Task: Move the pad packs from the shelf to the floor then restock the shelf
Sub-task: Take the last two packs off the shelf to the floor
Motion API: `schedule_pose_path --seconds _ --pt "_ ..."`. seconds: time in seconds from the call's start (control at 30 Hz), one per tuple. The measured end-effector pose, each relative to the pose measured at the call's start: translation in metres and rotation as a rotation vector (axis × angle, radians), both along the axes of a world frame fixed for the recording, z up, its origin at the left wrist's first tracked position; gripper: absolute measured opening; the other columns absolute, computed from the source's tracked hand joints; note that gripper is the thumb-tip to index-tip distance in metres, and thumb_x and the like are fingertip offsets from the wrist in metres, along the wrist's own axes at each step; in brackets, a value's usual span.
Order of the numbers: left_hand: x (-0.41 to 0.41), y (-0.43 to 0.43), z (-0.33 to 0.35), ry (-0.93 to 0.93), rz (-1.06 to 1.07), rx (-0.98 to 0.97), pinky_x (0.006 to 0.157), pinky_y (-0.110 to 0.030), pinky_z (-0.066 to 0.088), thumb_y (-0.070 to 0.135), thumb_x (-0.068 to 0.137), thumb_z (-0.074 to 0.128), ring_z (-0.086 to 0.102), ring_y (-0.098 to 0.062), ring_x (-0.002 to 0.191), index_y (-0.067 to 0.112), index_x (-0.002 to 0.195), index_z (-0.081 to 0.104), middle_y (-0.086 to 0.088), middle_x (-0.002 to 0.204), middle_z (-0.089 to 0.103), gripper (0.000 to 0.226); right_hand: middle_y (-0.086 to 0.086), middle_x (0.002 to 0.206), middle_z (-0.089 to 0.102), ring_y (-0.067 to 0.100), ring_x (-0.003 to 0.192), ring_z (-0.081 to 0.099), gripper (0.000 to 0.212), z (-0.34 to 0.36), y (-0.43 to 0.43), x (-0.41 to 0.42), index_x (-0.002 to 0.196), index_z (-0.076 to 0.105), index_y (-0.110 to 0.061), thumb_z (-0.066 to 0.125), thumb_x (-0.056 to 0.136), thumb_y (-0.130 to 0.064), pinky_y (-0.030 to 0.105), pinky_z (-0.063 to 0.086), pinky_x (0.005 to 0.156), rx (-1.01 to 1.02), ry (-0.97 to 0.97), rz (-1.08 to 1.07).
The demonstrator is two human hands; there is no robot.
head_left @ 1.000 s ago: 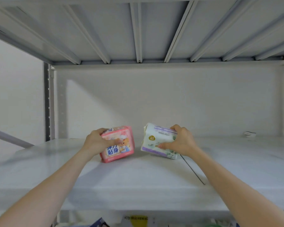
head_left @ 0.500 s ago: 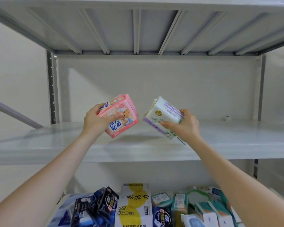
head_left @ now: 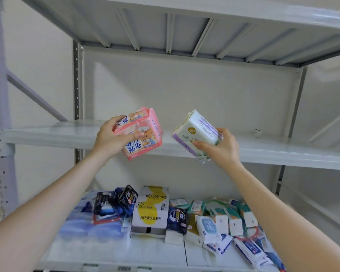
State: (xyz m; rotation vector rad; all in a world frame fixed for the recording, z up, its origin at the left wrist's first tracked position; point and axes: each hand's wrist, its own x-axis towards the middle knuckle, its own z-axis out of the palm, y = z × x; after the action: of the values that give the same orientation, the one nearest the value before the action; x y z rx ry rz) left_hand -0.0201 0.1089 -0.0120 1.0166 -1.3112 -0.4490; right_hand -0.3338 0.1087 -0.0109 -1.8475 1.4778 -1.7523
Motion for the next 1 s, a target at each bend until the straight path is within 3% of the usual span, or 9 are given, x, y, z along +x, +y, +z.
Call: schedule_pose_path --seconds 0.23,0.37,0.47,0.63,0.73,0.8,0.93,1.0 --pt "-0.013 0.085 -0.057 -0.036 0.001 0.159 0.092 -0.046 0.054 0.055 0.037 0.088 0.063 -0.017 0.108 0.028 0.132 0.051 0.002 0.123 0.061 0.106 -0.002 0.117 0.055 0.013 0.103 0.057 0.071 -0.051 0.083 -0.017 0.115 0.047 -0.03 0.087 0.058 -0.045 0.04 0.054 0.088 0.149 0.011 0.013" --pt "-0.019 0.124 -0.099 -0.063 -0.046 0.249 0.092 -0.045 0.054 0.038 0.052 0.091 0.061 -0.016 0.111 0.029 0.137 0.046 0.003 0.131 0.054 0.096 -0.001 0.115 0.054 0.013 0.098 0.059 0.069 -0.091 0.129 -0.025 0.11 0.045 -0.035 0.087 0.056 -0.046 0.039 0.058 0.082 0.247 0.017 0.023" --pt "-0.023 0.154 -0.138 -0.075 -0.092 0.32 0.087 -0.039 0.056 0.026 0.062 0.09 0.059 -0.014 0.114 0.031 0.141 0.04 0.008 0.133 0.05 0.094 -0.003 0.111 0.056 0.013 0.097 0.059 0.07 -0.131 0.164 -0.028 0.11 0.048 -0.034 0.086 0.054 -0.05 0.034 0.057 0.077 0.324 0.069 -0.008" --pt "-0.023 0.208 -0.215 -0.145 -0.146 0.469 0.084 -0.033 0.055 0.025 0.061 0.09 0.058 -0.012 0.112 0.028 0.147 0.031 0.005 0.136 0.049 0.104 -0.013 0.096 0.056 0.001 0.083 0.057 0.068 -0.206 0.223 -0.026 0.109 0.05 -0.028 0.087 0.056 -0.047 0.018 0.047 0.059 0.436 0.113 -0.038" --pt "-0.015 0.24 -0.266 -0.211 -0.136 0.574 0.095 -0.038 0.051 0.031 0.058 0.092 0.053 -0.014 0.117 0.029 0.148 0.029 0.006 0.138 0.044 0.11 0.0 0.107 0.058 0.015 0.093 0.06 0.071 -0.256 0.256 -0.024 0.114 0.051 -0.022 0.088 0.057 -0.042 0.033 0.056 0.073 0.55 0.14 -0.044" --pt "-0.01 0.258 -0.298 -0.208 -0.142 0.63 0.094 -0.038 0.052 0.029 0.056 0.092 0.055 -0.013 0.114 0.028 0.146 0.033 0.006 0.135 0.047 0.107 0.002 0.11 0.054 0.018 0.097 0.056 0.074 -0.288 0.277 -0.022 0.117 0.052 -0.02 0.089 0.057 -0.041 0.036 0.052 0.079 0.602 0.159 -0.072" --pt "-0.003 0.286 -0.355 -0.155 -0.16 0.728 0.09 -0.04 0.054 0.018 0.054 0.094 0.061 -0.014 0.109 0.02 0.141 0.041 0.002 0.127 0.058 0.101 -0.005 0.103 0.043 -0.001 0.08 0.043 0.075 -0.347 0.315 -0.019 0.117 0.052 -0.02 0.09 0.056 -0.04 0.012 0.032 0.062 0.667 0.21 -0.078" --pt "-0.001 0.299 -0.383 -0.15 -0.169 0.782 0.093 -0.044 0.053 0.016 0.053 0.094 0.061 -0.018 0.112 0.019 0.137 0.043 0.001 0.126 0.058 0.098 -0.006 0.104 0.043 -0.006 0.079 0.041 0.076 -0.376 0.329 -0.017 0.117 0.051 -0.022 0.09 0.054 -0.039 0.01 0.029 0.06 0.719 0.21 -0.066"
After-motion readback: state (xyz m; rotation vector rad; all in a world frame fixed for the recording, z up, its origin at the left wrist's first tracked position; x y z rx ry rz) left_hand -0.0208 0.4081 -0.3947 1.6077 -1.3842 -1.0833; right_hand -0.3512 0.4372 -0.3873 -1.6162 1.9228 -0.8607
